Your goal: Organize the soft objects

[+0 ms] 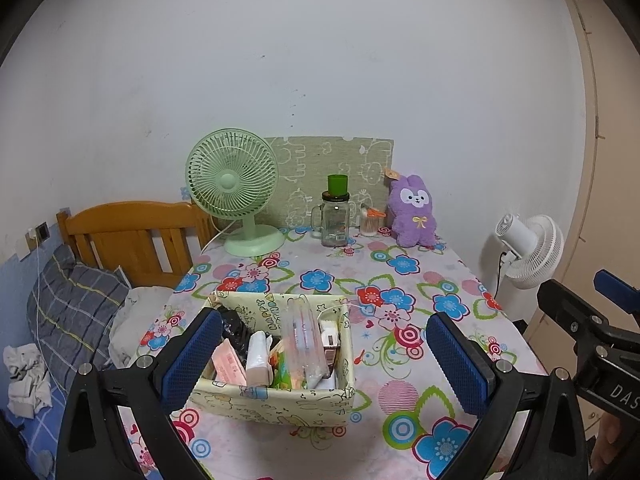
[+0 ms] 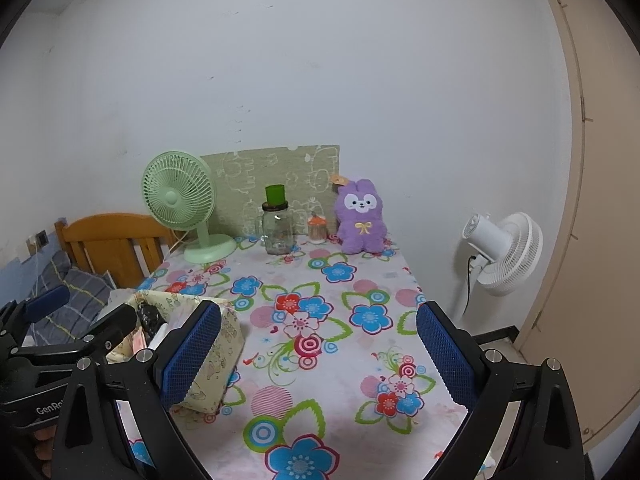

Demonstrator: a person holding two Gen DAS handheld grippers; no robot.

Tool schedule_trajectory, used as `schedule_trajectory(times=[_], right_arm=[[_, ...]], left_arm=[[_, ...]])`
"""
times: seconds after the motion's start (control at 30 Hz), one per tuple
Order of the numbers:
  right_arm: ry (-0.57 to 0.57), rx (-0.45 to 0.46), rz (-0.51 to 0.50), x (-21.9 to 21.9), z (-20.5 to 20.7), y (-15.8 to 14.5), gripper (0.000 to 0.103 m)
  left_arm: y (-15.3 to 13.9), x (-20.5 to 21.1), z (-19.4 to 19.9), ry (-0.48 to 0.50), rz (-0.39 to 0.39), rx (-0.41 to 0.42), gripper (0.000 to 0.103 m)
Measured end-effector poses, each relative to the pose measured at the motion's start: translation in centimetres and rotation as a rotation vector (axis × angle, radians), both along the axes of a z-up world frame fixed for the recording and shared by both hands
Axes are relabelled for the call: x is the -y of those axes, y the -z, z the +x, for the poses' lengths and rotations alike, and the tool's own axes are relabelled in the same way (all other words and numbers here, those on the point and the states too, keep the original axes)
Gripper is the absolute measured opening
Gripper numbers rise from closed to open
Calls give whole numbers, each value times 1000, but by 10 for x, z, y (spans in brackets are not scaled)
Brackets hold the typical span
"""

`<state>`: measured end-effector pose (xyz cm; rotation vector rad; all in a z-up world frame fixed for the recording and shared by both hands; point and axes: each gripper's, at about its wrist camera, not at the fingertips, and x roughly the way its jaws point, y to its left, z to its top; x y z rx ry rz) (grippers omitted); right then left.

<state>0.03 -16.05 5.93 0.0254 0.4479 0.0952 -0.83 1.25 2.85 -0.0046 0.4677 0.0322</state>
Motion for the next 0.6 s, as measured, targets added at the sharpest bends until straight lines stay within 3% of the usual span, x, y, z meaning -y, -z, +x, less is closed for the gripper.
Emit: schedule_trajectory(times=[0.6], right_arm=[[1, -8, 2, 1, 4, 2, 100]], left_arm=[[0, 6, 4, 8, 3, -4, 103]])
